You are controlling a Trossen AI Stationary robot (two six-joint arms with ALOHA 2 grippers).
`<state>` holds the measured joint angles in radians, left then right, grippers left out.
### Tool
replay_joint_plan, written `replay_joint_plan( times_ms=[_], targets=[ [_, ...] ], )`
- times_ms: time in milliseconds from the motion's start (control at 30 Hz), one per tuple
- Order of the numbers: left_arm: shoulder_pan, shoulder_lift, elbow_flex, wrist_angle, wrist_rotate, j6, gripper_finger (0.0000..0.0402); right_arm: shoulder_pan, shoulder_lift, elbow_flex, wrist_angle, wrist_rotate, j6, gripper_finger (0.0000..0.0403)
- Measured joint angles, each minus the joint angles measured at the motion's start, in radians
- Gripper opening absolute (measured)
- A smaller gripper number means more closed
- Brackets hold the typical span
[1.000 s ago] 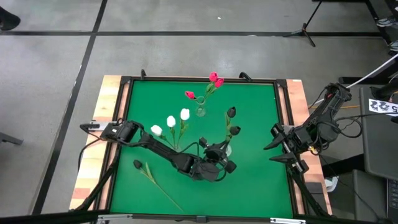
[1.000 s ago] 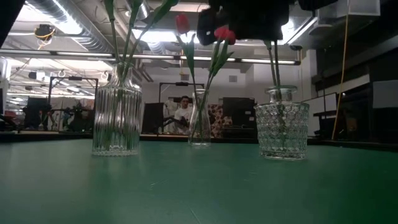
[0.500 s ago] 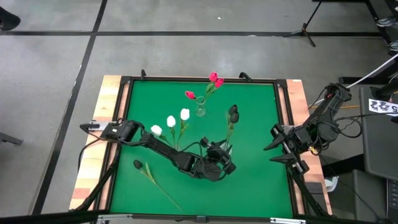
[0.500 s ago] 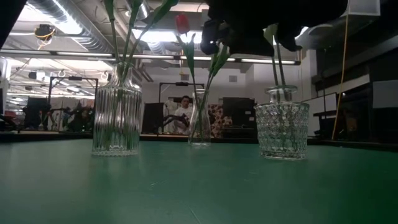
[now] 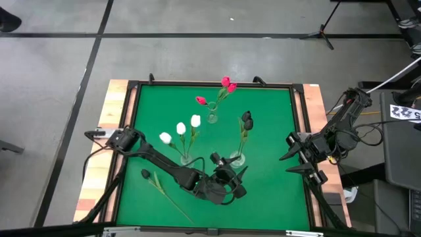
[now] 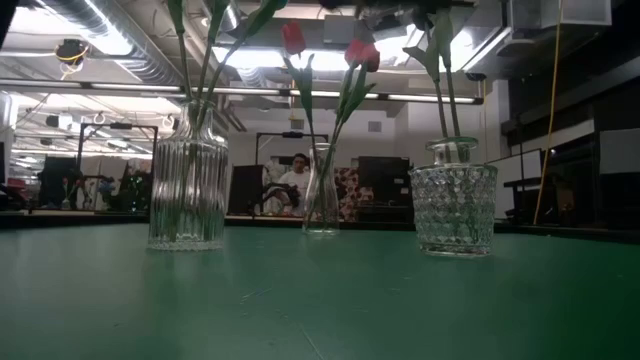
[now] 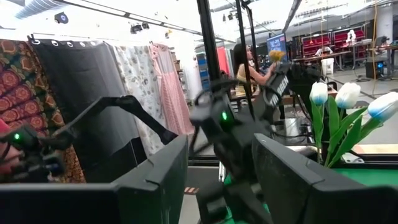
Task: Sort flowers into vase by color
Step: Put the black tulip into the bottom right transparent vase
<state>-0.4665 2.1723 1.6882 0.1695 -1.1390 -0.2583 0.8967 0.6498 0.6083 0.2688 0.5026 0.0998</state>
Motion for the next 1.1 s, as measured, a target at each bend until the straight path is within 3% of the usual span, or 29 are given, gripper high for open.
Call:
replay_joint_plan(
  times_ms=[200, 400, 633, 833, 900, 1000, 1100],
  targets=[
    [-0.066, -0.094, 0.001, -0.092, -0.006, -0.139, 0.0203, 0.0, 0.0, 0.0, -0.02, -0.009, 0.0, 0.0177],
    [-0.172, -0.217, 0.002, -0.419, 0.029, -0.468, 0.0187, 0.0, 0.0, 0.0, -0.042, -0.033, -0.001, 0.0177],
    [-0.266, -0.321, 0.002, -0.951, 0.283, -1.134, 0.0162, 0.0, 0.0, 0.0, -0.067, -0.043, -0.001, 0.0177],
    [-0.313, -0.305, 0.002, -1.348, 0.589, -1.829, 0.0137, 0.0, 0.0, 0.0, -0.073, -0.043, -0.001, 0.0177],
    [-0.332, -0.283, 0.002, -1.431, 0.657, -1.983, 0.0129, 0.0, 0.0, 0.0, -0.077, -0.043, -0.001, 0.0177],
    [-0.352, -0.264, 0.002, -1.468, 0.668, -1.999, 0.0121, 0.0, 0.0, 0.0, -0.088, -0.042, -0.001, 0.0177],
    [-0.366, -0.244, 0.002, -1.443, 0.616, -1.995, 0.0117, 0.0, 0.0, 0.0, -0.096, -0.032, -0.001, 0.0177]
  ],
)
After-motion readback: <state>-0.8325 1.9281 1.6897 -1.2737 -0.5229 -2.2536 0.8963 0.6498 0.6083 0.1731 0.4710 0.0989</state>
